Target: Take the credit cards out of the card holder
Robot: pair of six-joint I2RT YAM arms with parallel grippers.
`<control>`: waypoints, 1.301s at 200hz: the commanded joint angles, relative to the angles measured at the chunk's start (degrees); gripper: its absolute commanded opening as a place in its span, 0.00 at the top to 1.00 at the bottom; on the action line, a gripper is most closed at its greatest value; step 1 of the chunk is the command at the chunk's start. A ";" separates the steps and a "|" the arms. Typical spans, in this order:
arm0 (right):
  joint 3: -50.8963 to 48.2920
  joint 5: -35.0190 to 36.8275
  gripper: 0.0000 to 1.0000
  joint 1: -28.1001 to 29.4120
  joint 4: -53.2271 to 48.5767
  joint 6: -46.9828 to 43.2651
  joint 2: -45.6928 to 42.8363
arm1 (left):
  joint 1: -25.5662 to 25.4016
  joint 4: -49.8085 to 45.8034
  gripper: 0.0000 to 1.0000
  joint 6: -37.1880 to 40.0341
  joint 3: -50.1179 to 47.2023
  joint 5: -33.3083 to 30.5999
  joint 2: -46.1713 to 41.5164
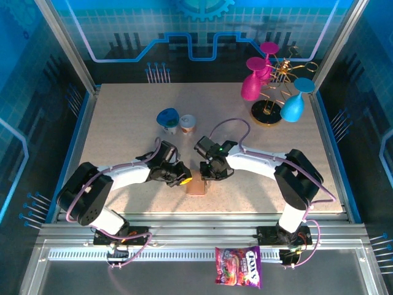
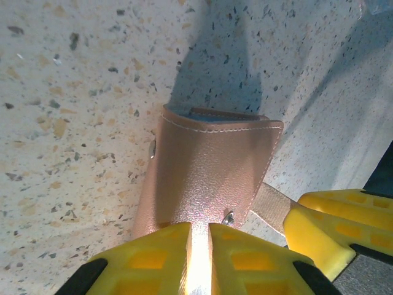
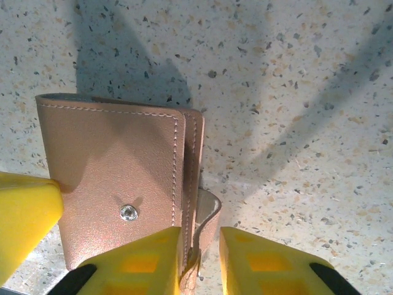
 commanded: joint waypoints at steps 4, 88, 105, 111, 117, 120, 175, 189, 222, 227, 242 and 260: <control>-1.28 0.57 0.75 -0.73 -0.47 1.20 0.17 | -0.29 -1.88 0.84 1.44 1.27 -0.61 -0.14; -3.88 -0.41 0.81 -1.17 4.44 1.57 1.30 | -0.32 -2.64 0.83 1.15 1.42 -1.48 -2.23; -3.96 -0.73 0.84 -1.16 4.57 1.69 1.11 | -0.27 -2.73 0.81 1.17 1.49 -1.73 -2.76; -4.03 -0.86 0.85 -1.19 4.55 1.69 0.90 | -0.29 -2.73 0.80 1.18 1.53 -1.82 -3.04; -4.00 -0.77 0.86 -1.17 4.50 1.70 0.60 | -0.24 -2.74 0.78 1.17 1.51 -2.03 -3.53; -4.03 -0.77 0.87 -1.20 4.45 1.60 0.52 | -0.23 -2.76 0.77 1.18 1.55 -2.12 -3.75; -3.51 1.24 0.98 -1.65 2.05 1.20 -4.28 | 2.26 -4.69 0.72 2.60 1.80 -3.84 -8.45; -3.27 1.55 0.99 -1.71 1.26 1.18 -5.74 | 3.30 -5.57 0.71 3.17 1.81 -4.20 -9.76; -1.90 2.10 0.99 -1.72 -0.80 0.56 -8.70 | 5.66 -6.51 0.71 4.06 1.38 -4.65 -12.33; -1.71 2.00 1.00 -1.70 -1.07 0.46 -8.97 | 5.94 -6.69 0.71 4.08 1.38 -4.65 -12.55; -0.82 1.78 1.00 -1.61 -1.69 0.05 -9.76 | 6.65 -7.28 0.71 4.39 1.37 -4.57 -13.25; 0.53 1.70 1.00 -1.36 -2.51 -0.34 -10.31 | 7.16 -7.79 0.71 4.56 1.12 -4.65 -14.15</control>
